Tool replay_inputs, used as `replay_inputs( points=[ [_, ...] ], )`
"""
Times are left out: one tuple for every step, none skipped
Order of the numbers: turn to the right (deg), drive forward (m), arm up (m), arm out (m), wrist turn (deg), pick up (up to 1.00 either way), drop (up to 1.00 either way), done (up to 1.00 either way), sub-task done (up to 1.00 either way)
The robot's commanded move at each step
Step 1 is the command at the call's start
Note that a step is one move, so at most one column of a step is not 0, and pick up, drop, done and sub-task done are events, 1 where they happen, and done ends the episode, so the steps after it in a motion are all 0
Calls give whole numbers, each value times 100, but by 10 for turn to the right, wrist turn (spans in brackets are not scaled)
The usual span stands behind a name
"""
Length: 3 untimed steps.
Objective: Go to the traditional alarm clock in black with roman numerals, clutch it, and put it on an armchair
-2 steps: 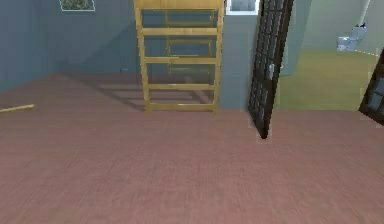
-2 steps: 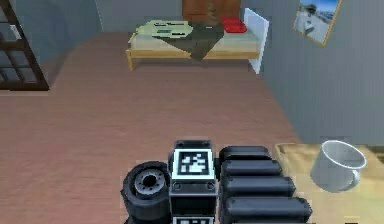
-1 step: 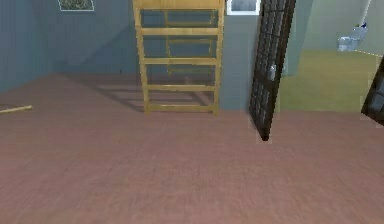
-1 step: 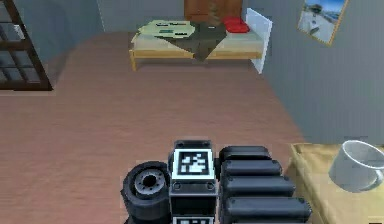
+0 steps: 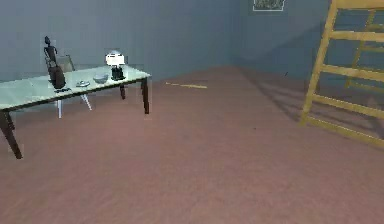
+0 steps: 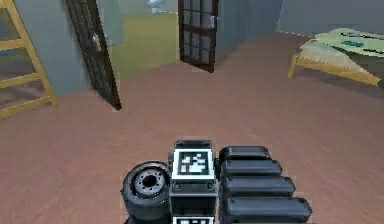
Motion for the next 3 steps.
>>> replay_inputs(
  points=[
    [-330, 0, 0, 0, 0, 0, 0, 0, 0],
    [0, 10, 0, 0, 0, 0, 0, 0, 0],
    [-270, 0, 0, 0, 0, 0, 0, 0, 0]
  ],
)
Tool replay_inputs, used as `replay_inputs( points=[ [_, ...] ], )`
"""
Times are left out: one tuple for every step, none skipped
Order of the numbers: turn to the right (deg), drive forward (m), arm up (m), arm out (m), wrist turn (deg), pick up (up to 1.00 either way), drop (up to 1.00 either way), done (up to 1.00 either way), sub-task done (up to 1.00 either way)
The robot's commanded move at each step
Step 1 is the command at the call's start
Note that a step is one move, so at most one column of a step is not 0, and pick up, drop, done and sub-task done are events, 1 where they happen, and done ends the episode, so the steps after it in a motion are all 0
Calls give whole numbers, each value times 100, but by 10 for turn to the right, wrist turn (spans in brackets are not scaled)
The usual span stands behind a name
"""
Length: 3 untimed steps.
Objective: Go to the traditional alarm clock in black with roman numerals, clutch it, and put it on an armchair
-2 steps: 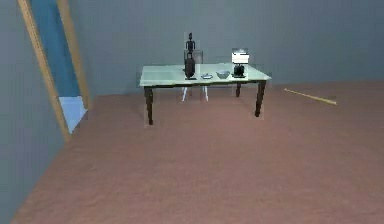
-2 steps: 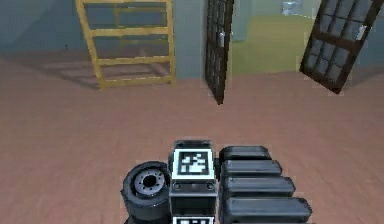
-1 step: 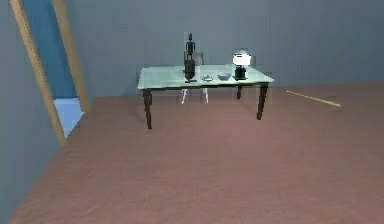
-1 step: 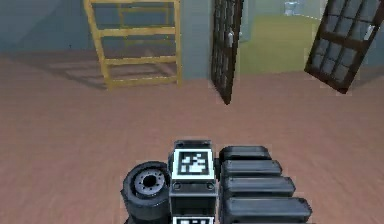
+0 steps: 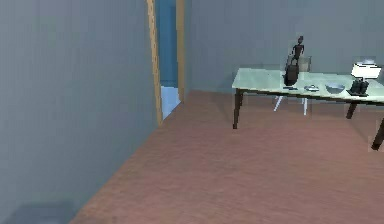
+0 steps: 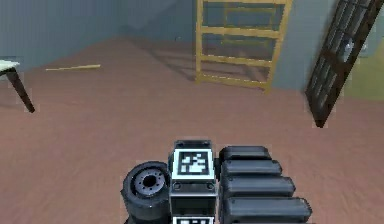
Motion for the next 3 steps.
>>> replay_inputs(
  points=[
    [-30, 0, 0, 0, 0, 0, 0, 0, 0],
    [0, 100, 0, 0, 0, 0, 0, 0, 0],
    [0, 100, 0, 0, 0, 0, 0, 0, 0]
  ],
)
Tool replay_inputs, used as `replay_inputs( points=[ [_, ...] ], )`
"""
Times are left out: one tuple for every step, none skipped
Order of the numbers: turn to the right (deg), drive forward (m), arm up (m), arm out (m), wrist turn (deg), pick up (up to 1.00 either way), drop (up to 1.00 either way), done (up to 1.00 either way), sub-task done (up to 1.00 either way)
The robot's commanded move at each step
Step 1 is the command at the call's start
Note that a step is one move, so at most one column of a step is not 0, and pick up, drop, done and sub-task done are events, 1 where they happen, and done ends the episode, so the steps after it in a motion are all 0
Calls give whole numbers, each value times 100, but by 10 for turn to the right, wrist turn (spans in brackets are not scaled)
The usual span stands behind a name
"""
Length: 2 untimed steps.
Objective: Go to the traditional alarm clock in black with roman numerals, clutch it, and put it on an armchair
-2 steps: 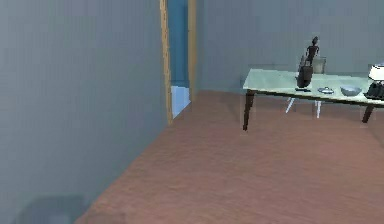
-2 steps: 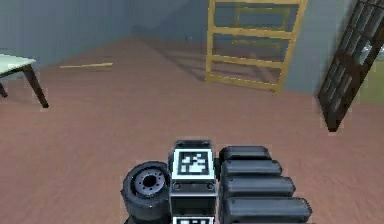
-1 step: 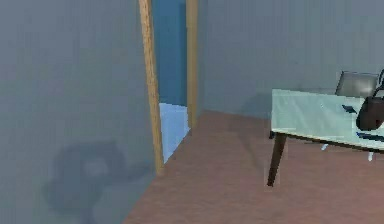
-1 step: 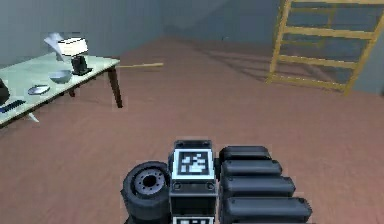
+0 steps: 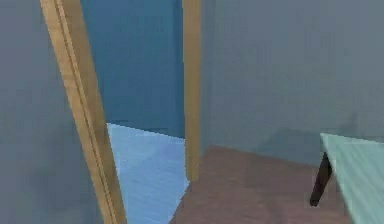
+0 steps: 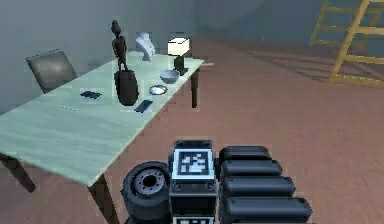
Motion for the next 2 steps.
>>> replay_inputs(
  points=[
    [0, 75, 0, 0, 0, 0, 0, 0, 0],
    [-450, 0, 0, 0, 0, 0, 0, 0, 0]
  ],
)
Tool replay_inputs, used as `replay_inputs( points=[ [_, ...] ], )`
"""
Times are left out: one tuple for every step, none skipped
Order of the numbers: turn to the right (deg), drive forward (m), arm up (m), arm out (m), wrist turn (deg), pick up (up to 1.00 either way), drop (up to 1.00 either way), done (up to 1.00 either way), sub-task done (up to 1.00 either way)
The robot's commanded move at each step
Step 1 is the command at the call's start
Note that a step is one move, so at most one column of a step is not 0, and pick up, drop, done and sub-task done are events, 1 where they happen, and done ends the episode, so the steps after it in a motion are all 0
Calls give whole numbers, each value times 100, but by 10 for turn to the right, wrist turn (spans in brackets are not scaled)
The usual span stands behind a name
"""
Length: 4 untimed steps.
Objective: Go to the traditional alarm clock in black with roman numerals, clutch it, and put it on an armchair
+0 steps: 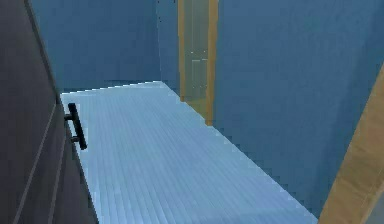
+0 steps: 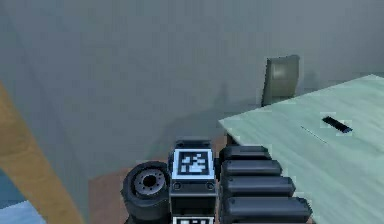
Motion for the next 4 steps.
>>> replay_inputs(
  points=[
    [-30, 0, 0, 0, 0, 0, 0, 0, 0],
    [0, 100, 0, 0, 0, 0, 0, 0, 0],
    [0, 100, 0, 0, 0, 0, 0, 0, 0],
    [-30, 0, 0, 0, 0, 0, 0, 0, 0]
  ],
)
